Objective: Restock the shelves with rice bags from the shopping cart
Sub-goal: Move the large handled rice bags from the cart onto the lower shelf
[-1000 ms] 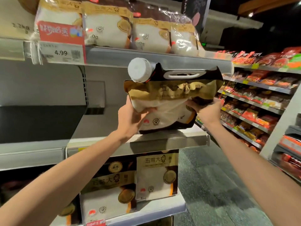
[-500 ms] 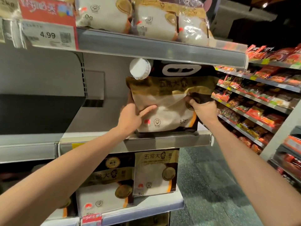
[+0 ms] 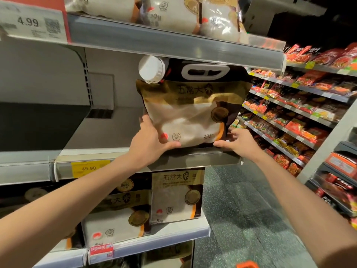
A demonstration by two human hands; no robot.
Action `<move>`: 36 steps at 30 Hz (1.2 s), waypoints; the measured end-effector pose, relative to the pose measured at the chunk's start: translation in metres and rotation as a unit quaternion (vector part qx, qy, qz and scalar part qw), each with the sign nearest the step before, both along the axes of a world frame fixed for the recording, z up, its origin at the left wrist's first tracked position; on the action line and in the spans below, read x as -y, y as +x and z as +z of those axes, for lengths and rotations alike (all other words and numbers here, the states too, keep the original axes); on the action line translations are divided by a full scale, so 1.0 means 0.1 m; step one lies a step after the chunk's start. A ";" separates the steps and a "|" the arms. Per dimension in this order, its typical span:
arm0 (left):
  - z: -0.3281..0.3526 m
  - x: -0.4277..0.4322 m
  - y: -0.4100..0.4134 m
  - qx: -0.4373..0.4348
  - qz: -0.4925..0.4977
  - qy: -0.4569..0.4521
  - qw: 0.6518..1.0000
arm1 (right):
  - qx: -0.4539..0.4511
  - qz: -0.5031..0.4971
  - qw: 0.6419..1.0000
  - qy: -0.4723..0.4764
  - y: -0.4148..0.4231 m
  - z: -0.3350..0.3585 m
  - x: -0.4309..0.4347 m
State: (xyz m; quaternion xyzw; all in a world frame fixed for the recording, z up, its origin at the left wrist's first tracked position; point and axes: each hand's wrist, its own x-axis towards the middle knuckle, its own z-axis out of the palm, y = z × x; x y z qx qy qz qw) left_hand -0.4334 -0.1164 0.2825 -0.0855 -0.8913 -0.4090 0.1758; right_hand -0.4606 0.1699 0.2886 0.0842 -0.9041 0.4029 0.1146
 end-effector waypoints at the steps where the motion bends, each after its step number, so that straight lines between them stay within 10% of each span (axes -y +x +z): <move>1: -0.01 0.00 -0.01 -0.005 -0.001 0.003 1.000 | 0.005 0.003 1.000 -0.001 -0.04 0.02 -0.02; 21: -0.05 -0.20 -0.08 -0.045 0.059 -0.021 0.997 | 0.079 -0.074 0.991 -0.077 0.15 0.12 0.10; 27: -0.11 -0.27 0.02 -0.089 0.070 0.013 0.993 | -0.180 -0.181 0.944 0.210 0.48 0.08 0.59; 36: -0.15 -0.24 0.00 -0.109 0.069 -0.009 0.992 | -0.188 -0.227 0.920 0.261 0.33 -0.05 0.67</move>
